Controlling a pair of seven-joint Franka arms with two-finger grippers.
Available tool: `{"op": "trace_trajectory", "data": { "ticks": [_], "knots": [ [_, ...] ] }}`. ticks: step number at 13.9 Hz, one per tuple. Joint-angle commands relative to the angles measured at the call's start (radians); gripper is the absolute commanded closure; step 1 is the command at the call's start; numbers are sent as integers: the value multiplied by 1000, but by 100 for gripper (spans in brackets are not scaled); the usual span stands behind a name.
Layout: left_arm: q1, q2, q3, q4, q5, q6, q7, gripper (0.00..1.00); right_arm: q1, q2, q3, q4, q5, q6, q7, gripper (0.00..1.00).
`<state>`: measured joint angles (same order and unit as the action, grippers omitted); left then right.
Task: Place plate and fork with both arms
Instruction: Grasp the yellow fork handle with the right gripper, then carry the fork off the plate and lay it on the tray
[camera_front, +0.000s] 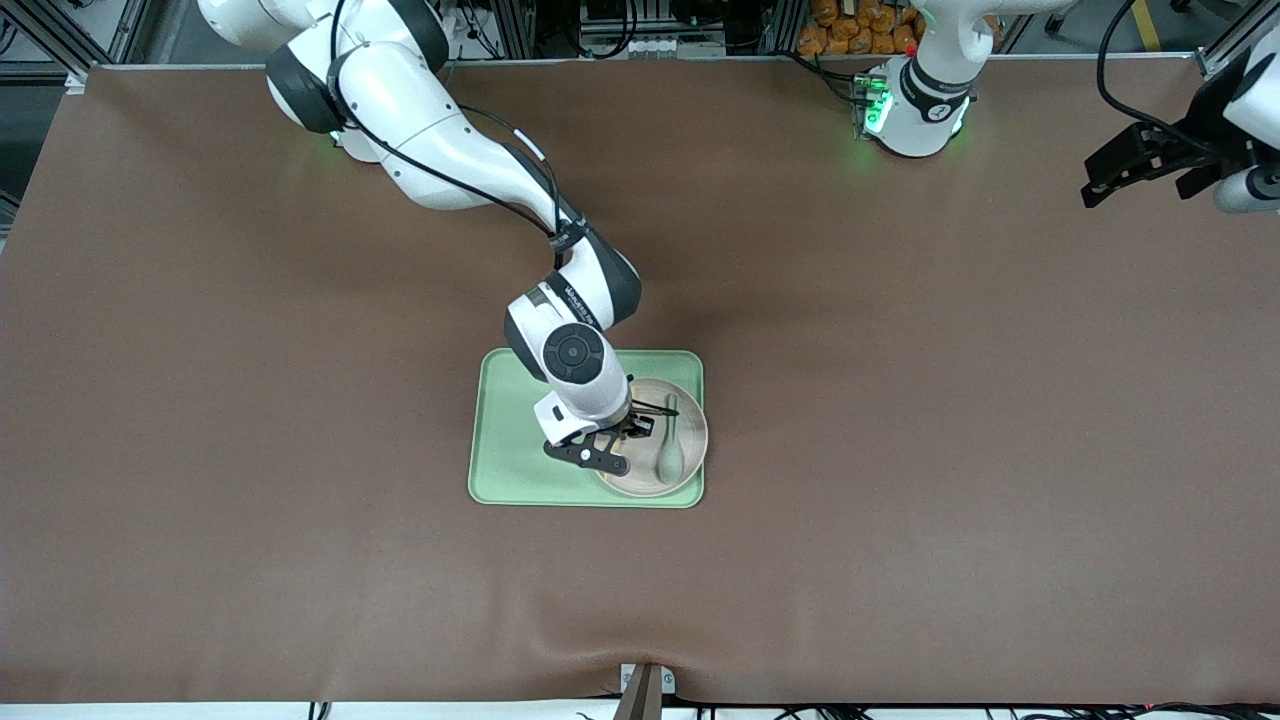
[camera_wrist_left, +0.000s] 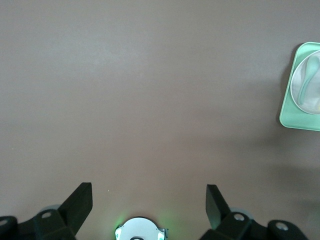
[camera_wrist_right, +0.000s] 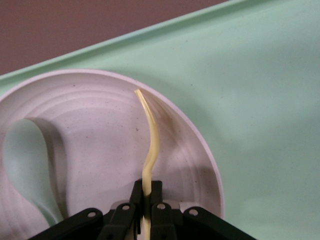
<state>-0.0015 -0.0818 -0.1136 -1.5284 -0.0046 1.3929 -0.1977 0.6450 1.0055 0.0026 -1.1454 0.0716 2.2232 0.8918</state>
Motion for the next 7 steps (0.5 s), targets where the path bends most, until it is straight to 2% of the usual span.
{"op": "trace_trajectory", "data": {
  "ticks": [1,5,7],
  "knots": [
    [9,-12,-14,-16,-9,3,-5,0,-10,16,0,55,-3,-49,16,100],
    [12,-19,-9,-7,-6,0,10,0,-53,-28,10,67,66,-118,9,100],
    [9,-33,-14,-12,-6,-15,12,0,-64,-48,22,67,68,-137,-17,100]
  ]
}}
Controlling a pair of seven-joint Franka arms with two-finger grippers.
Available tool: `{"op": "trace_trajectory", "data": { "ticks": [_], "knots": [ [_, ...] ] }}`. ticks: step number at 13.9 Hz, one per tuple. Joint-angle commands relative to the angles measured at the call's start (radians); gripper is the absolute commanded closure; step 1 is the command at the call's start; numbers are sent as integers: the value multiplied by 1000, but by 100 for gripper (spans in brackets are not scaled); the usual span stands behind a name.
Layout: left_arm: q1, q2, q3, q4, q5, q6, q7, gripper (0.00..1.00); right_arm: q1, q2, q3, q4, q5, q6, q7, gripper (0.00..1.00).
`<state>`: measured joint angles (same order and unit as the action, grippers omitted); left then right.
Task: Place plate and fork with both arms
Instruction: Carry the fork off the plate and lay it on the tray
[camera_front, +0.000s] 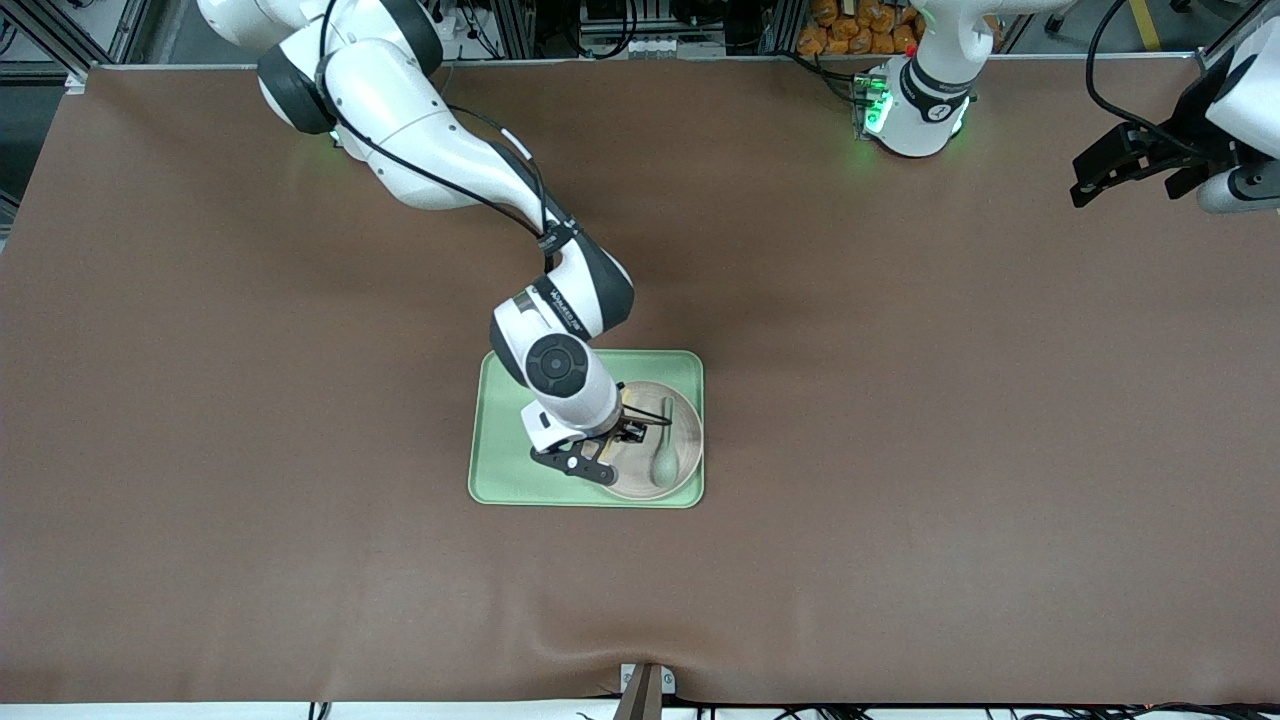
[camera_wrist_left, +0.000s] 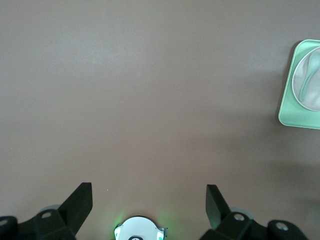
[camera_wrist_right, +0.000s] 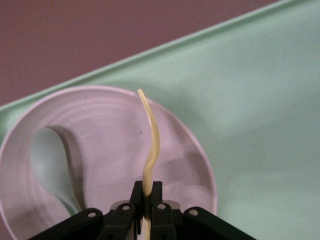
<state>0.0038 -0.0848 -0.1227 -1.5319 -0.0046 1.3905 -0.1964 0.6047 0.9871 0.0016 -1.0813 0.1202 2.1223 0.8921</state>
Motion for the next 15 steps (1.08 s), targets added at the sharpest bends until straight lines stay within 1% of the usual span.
{"op": "trace_trajectory", "data": {
  "ticks": [1,2,3,4,5,7,9,11,13,15],
  "knots": [
    [2,-30,-5,-5,-5,-13,9,0,-43,-33,34,3,19,-42,-21,100],
    [4,-30,-5,-7,-6,-15,11,0,-55,-41,32,3,19,-51,-54,99],
    [5,-30,-5,-10,-6,-16,11,0,-72,-53,29,-5,21,-54,-134,99],
    [5,-26,-3,-8,-6,-19,11,0,-91,-64,29,-15,19,-70,-195,96],
    [5,-23,-5,-7,-6,-19,12,0,-101,-70,29,-32,19,-102,-225,96],
    [5,-23,-3,-8,-8,-19,12,0,-109,-82,26,-61,18,-116,-255,96],
    [5,-24,-3,-8,-8,-19,11,0,-115,-105,24,-135,13,-88,-292,96],
    [5,-24,-5,-11,-8,-19,9,0,-115,-119,23,-199,9,-32,-309,96],
    [4,-24,-5,-11,-8,-19,9,0,-135,-143,20,-264,9,7,-390,96],
    [5,-24,-5,-11,-8,-21,9,0,-148,-177,21,-334,9,44,-418,96]
  ]
}}
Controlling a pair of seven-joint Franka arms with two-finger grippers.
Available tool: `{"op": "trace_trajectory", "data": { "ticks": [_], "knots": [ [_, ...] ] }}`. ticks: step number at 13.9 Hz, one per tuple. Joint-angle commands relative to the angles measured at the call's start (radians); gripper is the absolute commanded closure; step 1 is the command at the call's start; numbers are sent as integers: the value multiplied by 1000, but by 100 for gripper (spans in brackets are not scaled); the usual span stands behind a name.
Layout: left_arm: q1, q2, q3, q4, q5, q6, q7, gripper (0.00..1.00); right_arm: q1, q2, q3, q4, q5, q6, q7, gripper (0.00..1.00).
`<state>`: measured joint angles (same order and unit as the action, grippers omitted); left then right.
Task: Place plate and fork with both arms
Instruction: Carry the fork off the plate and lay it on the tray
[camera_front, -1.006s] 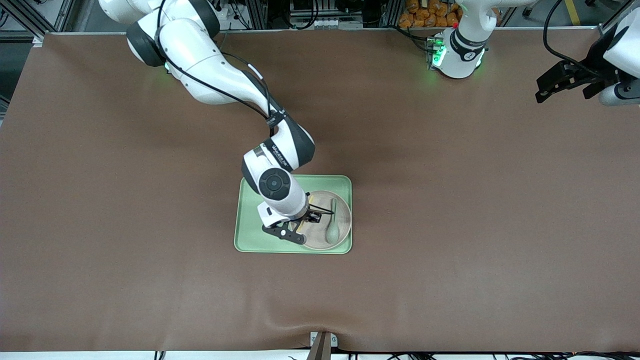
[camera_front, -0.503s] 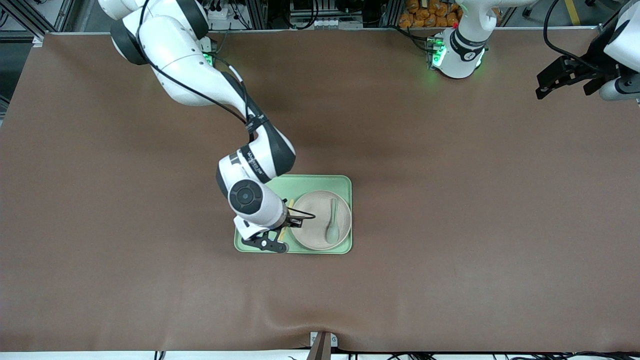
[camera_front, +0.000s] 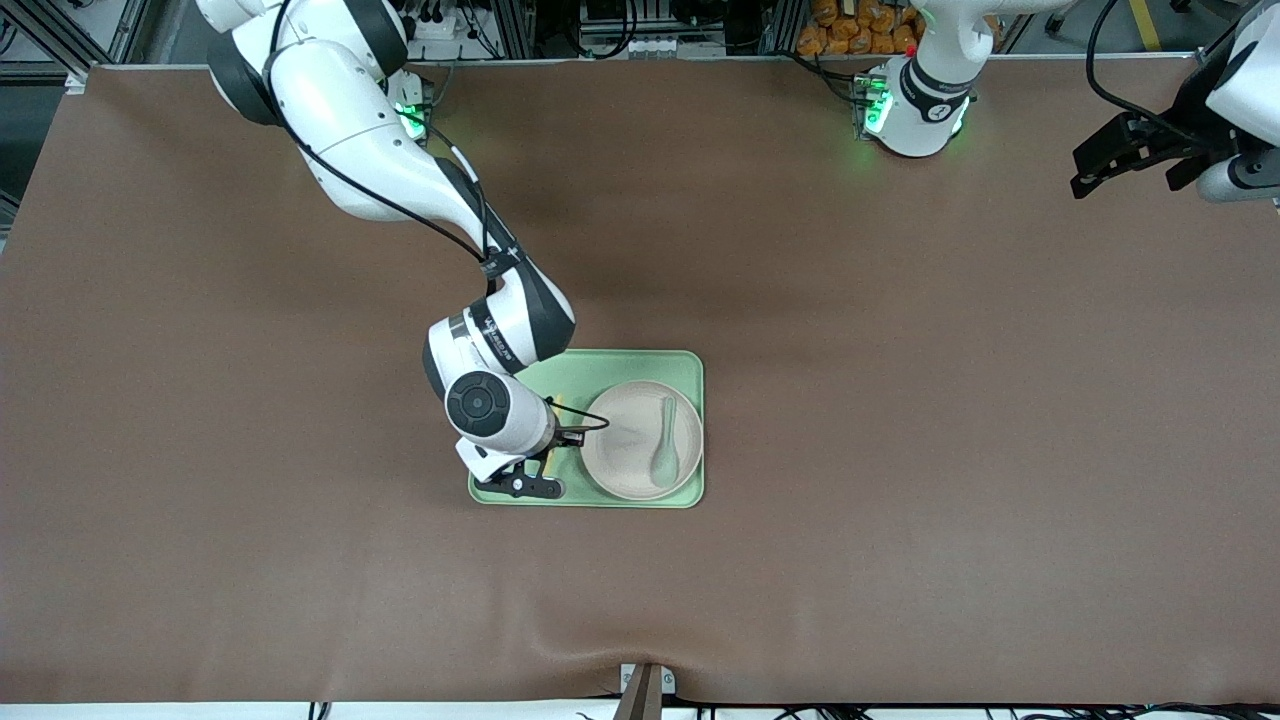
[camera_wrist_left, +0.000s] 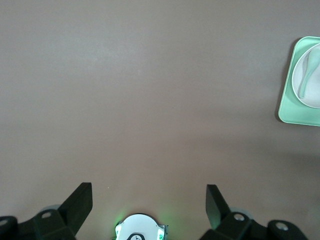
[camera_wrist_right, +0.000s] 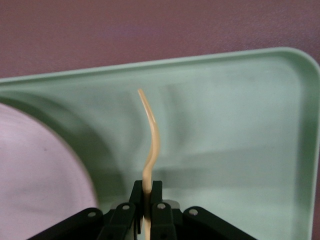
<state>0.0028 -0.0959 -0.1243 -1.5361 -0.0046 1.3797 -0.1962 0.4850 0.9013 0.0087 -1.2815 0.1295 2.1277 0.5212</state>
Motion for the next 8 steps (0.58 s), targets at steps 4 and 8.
{"op": "trace_trajectory", "data": {
  "ticks": [4,8],
  "knots": [
    [3,-13,-3,-6,-6,-11,4,0,-23,-94,14,-203,-1,147,-47,96],
    [5,-14,-3,-4,-6,-11,3,0,-23,-96,16,-191,5,133,-33,20]
  ]
}}
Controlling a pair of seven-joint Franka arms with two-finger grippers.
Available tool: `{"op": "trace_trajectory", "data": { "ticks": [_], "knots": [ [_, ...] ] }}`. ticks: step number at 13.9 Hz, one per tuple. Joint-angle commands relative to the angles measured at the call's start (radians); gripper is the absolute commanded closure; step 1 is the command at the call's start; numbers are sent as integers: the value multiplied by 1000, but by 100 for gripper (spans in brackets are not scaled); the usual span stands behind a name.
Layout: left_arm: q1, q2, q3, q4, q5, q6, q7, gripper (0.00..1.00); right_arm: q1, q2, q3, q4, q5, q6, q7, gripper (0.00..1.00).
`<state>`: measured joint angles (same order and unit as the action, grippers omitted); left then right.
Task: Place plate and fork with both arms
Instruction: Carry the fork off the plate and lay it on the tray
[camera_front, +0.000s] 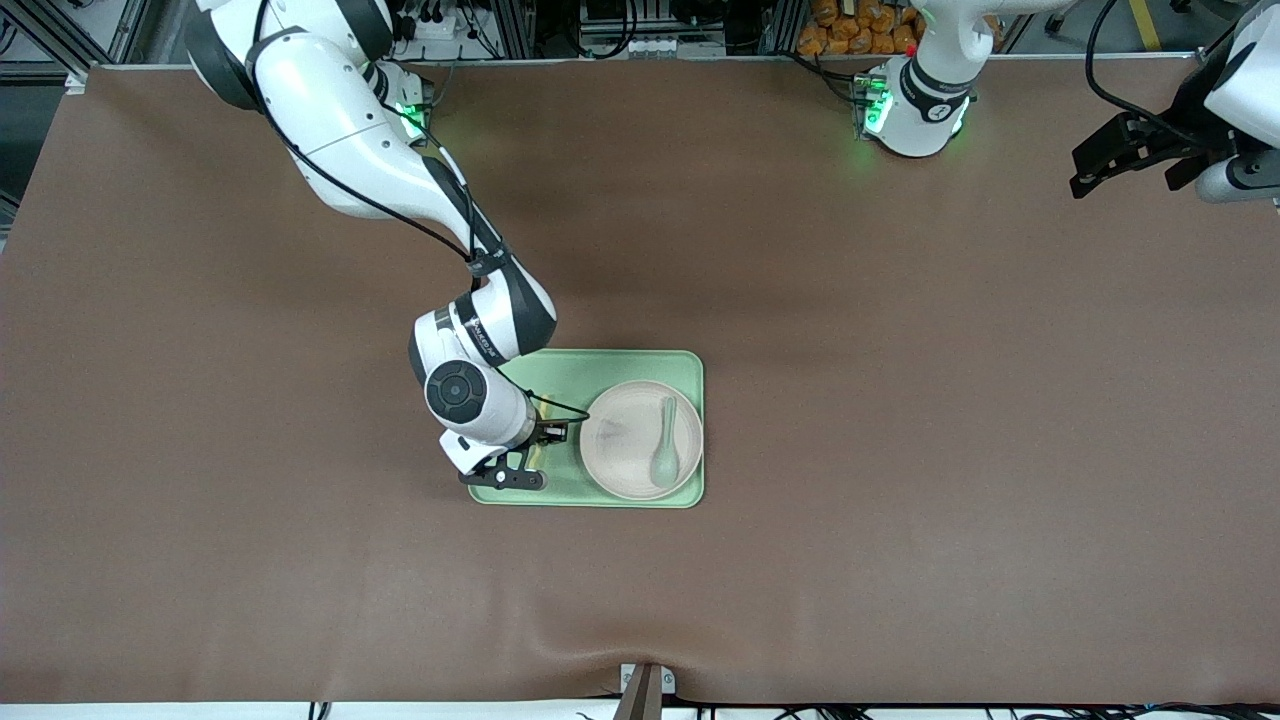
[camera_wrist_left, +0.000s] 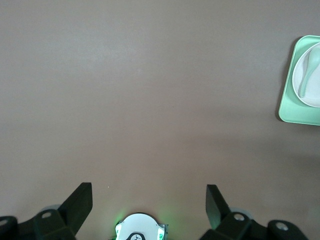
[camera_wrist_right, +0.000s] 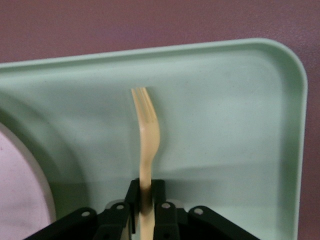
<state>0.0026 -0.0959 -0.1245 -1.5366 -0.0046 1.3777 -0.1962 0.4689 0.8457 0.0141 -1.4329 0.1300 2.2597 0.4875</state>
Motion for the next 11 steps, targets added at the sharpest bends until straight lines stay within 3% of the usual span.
{"op": "trace_trajectory", "data": {
  "ticks": [1,7,11],
  "knots": [
    [5,-15,-3,-3,-6,-9,-5,0,-7,-43,12,-38,8,-2,0,3],
    [7,-10,-1,1,-5,-6,-12,0,-21,-108,6,9,10,-138,-3,0],
    [1,-11,-4,21,-11,-6,-8,0,-104,-206,4,37,-4,-224,-10,0]
  ]
}}
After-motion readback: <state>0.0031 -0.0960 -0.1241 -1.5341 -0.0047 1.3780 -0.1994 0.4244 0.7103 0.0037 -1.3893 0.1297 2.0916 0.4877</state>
